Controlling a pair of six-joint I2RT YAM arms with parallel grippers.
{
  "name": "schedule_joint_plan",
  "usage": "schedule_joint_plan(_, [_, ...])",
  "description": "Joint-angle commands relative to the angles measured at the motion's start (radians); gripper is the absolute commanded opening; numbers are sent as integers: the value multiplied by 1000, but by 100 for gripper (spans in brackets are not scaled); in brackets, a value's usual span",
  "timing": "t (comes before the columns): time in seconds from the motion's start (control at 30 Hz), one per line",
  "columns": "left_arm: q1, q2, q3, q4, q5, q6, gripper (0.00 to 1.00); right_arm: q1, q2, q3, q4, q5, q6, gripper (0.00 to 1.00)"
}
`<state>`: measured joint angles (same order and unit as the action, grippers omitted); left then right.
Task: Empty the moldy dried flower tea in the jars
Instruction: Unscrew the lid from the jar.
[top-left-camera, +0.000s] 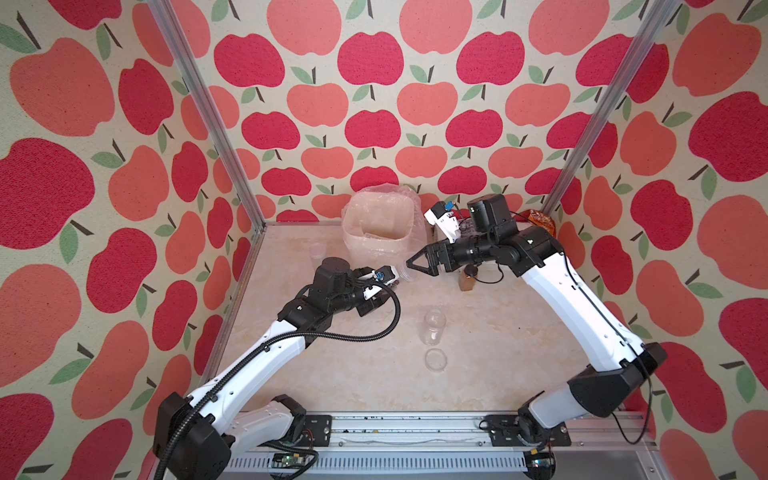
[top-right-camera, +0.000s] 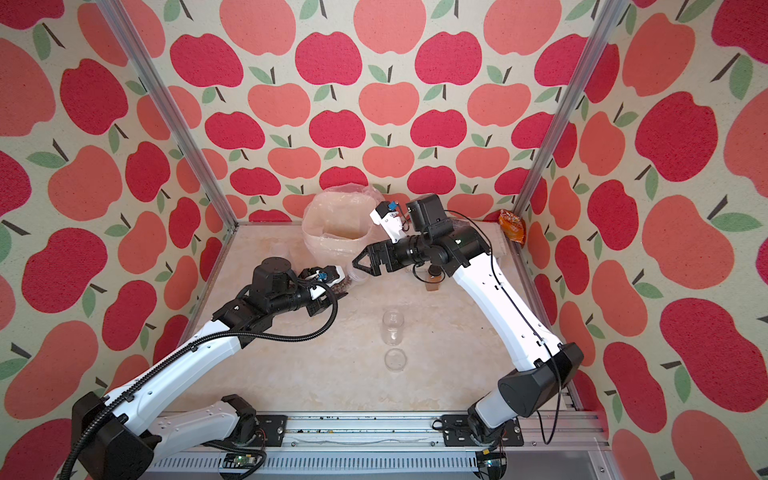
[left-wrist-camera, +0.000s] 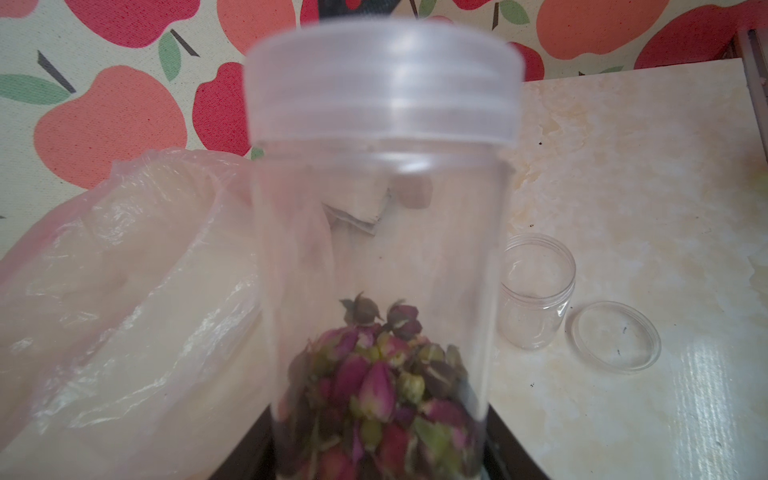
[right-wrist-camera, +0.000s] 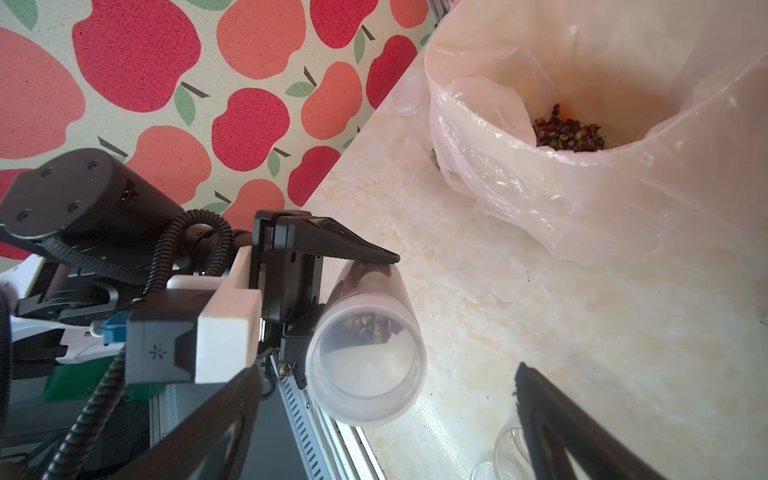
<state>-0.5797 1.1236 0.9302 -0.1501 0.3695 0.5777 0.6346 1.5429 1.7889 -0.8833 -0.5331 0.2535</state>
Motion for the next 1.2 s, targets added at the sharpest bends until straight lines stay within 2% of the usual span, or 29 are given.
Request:
schedule_joint_plan(0.0, [-3, -15, -10, 54, -12, 27, 11, 8, 13, 13, -11, -12, 18, 99])
schedule_joint_plan(0.47, [-12, -26, -25, 61, -43, 17, 11, 6, -11, 10, -5, -10, 11, 99])
schedule_joint_plan(0.73, [-18, -30, -52, 101, -55, 24, 10, -3, 81, 124, -80, -33, 14, 99])
schedule_joint_plan(1.07, [-17, -51, -56, 118, -70, 66, 10, 40, 115, 145, -121, -16, 16, 99])
schedule_joint_plan(1.17, [-17, -54, -65, 125, -71, 66, 10, 54, 131, 157, -149, -16, 6, 96])
